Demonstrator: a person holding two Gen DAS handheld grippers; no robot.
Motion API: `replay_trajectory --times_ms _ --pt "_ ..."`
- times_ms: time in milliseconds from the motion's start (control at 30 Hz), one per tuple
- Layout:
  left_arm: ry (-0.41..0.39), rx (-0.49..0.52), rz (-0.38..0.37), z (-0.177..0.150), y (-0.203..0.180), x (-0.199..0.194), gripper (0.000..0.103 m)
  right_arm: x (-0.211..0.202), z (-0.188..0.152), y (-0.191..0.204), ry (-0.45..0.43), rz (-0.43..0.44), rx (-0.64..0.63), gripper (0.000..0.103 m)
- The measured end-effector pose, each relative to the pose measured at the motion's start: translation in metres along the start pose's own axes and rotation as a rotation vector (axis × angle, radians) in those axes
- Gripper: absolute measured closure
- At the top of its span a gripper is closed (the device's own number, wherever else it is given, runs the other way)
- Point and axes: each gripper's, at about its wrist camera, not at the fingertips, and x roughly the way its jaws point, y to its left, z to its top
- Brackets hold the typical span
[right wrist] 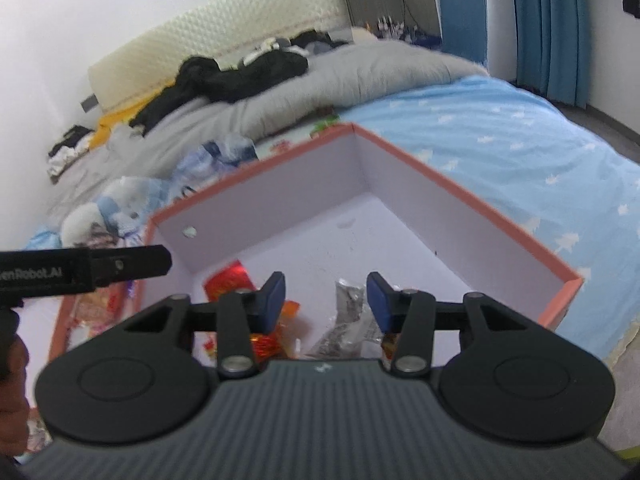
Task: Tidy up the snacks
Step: 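Carry both packets into the deep pink box and open both tools, then withdraw both open tools from the deep pink box toward the snack pile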
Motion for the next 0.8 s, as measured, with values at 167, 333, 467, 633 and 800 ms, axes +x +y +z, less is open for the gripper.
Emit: replay_trajectory --times_ms 167,333,467,633,800 --pt "-0.078 -0.008 0.015 -0.003 -0.003 -0.055 0.032 -0.04 0.003 0.016 -0.065 0.03 -0.017 0.055" --pt "-0.15 -0.008 0.032 -0.011 -0.005 -0.11 0.032 -0.078 0.004 0.033 -0.124 0.058 -0.034 0.055" --pt "-0.199 -0.003 0.05 -0.019 -0.002 -0.149 0.032 -0.102 0.001 0.047 -0.156 0.079 -0.043 0.055" --pt "-0.238 -0.004 0.071 -0.036 0.007 -0.189 0.032 -0.126 -0.007 0.063 -0.192 0.108 -0.058 0.055" --pt "-0.255 -0.035 0.111 -0.058 0.023 -0.216 0.032 -0.14 -0.019 0.081 -0.206 0.125 -0.089 0.055"
